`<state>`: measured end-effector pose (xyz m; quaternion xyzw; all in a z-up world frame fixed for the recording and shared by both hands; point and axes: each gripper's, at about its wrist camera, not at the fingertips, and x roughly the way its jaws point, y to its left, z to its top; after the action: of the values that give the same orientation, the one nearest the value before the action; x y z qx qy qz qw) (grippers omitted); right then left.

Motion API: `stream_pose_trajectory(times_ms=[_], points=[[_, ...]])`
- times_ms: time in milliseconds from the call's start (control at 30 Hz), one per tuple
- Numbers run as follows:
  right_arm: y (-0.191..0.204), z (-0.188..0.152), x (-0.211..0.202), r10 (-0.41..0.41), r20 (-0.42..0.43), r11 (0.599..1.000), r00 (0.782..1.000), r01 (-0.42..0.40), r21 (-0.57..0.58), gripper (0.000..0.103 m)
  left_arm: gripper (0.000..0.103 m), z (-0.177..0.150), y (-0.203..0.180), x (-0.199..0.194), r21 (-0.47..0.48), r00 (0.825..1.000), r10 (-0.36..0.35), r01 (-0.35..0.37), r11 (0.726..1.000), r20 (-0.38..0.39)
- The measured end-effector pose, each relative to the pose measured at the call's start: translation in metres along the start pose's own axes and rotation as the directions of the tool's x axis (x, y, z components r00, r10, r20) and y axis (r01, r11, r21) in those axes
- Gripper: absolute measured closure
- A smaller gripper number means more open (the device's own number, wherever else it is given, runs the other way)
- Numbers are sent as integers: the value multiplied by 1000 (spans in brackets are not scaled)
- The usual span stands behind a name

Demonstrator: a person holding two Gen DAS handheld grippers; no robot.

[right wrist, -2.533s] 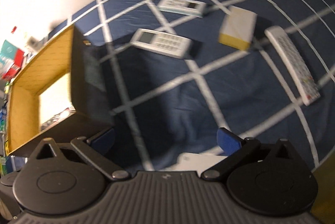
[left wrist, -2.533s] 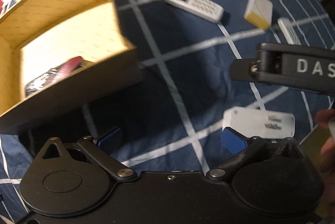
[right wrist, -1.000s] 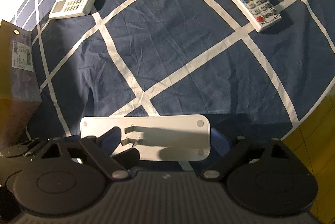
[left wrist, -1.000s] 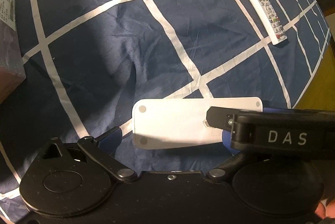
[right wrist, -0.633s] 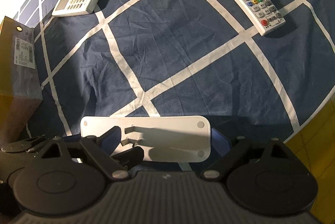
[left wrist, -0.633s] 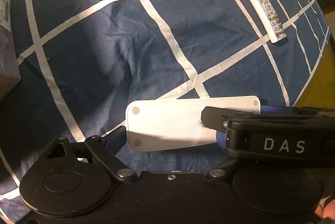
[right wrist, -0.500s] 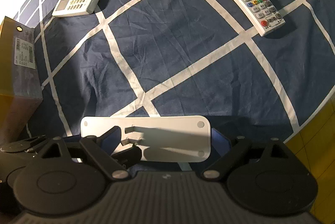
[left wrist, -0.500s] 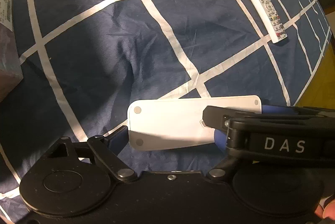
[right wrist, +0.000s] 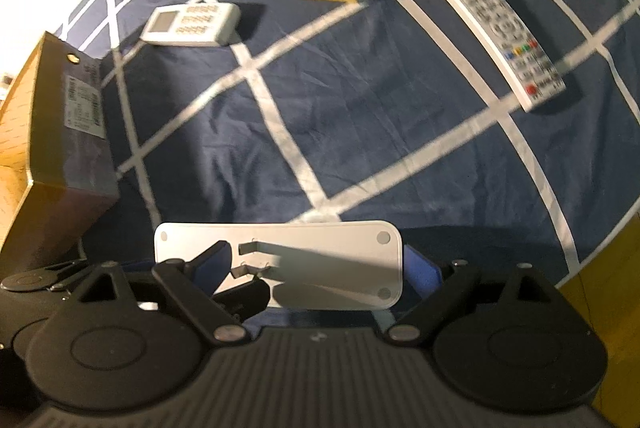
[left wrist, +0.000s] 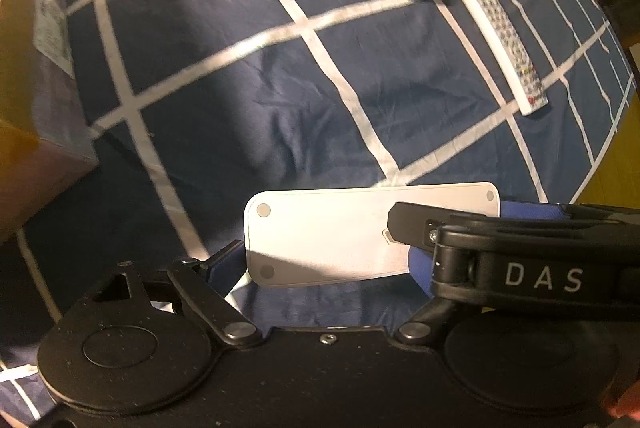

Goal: Organize objects
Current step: 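Lift the white panel with the right gripper and carry it toward the box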

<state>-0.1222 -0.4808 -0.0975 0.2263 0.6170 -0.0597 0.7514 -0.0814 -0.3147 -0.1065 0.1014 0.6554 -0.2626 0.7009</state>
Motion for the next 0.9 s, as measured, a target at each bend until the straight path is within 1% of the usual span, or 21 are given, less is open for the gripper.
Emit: stream_pose_trajectory(times_ms=[167, 367, 667, 900], points=[[23, 7, -14, 21, 37, 999, 999, -20, -38, 12, 17, 3, 12, -24, -18, 999, 19, -18, 1000, 50], [55, 15, -32, 50, 85, 995, 995, -42, -91, 12, 17, 6, 31, -57, -45, 992, 44, -39, 998, 118], [112, 20, -56, 93, 158, 985, 983, -67, -161, 12, 17, 7, 67, -105, -76, 973, 80, -65, 995, 215], [155, 14, -65, 108, 195, 977, 975, -68, -202, 12, 18, 0, 100, -131, -101, 960, 93, -68, 993, 264]])
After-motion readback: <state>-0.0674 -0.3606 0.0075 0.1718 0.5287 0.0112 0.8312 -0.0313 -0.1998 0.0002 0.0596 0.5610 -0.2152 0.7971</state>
